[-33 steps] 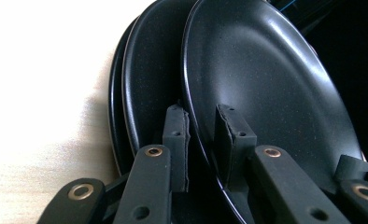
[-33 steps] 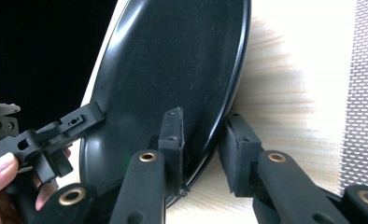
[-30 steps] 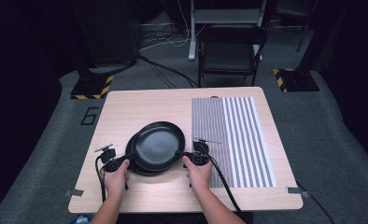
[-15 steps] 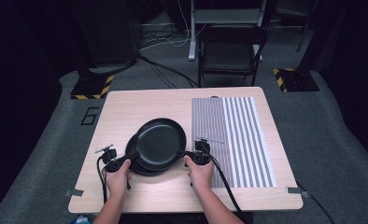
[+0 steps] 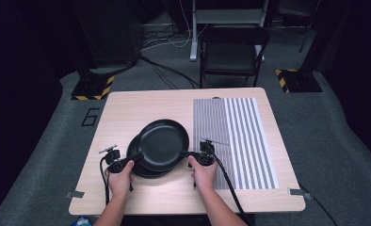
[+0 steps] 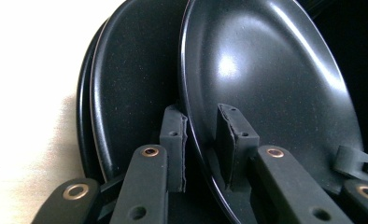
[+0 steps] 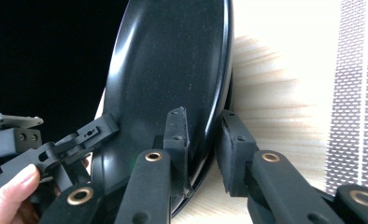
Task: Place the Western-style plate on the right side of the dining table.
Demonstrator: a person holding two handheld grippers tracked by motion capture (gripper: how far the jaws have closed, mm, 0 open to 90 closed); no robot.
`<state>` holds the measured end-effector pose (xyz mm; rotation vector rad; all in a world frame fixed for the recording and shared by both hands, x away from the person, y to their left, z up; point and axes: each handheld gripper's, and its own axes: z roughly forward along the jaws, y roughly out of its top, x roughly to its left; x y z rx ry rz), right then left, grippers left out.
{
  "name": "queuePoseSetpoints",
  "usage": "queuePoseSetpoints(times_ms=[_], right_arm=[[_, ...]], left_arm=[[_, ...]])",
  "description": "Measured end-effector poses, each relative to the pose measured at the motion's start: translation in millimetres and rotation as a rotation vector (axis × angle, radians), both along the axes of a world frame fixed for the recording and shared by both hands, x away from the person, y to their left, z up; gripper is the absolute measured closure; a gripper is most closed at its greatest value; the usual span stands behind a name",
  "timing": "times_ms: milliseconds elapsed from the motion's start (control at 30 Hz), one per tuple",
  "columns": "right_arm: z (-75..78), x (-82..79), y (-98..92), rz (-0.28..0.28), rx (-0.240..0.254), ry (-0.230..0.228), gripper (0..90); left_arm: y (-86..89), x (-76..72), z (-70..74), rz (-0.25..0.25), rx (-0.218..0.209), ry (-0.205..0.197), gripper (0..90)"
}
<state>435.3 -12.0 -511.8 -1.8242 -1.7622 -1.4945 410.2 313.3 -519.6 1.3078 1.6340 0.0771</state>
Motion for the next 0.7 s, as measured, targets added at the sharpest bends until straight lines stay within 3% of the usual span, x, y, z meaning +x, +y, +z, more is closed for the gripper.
queuePoseSetpoints(times_ms=[267,433,700], right_arm=[[-1.0,-0.1,-1.0,0.005,-0.028,-0.026,74.1],[-0.9,-0.3,0.4,-0.012,-0.045,-0.019,74.8],[-1.7,-0.3,2.7,-0.081,-0.023,0.003,77.2]], left_arm=[[-0.7,-0.6,-0.8,-0.010,-0.037,0.012,73.0],[-4.5,-3.1,-3.1,0.016,-0.027,-0.018,73.6],[-8.8,-8.3,-6.7,0.052,-0.031,-0.071,74.1]])
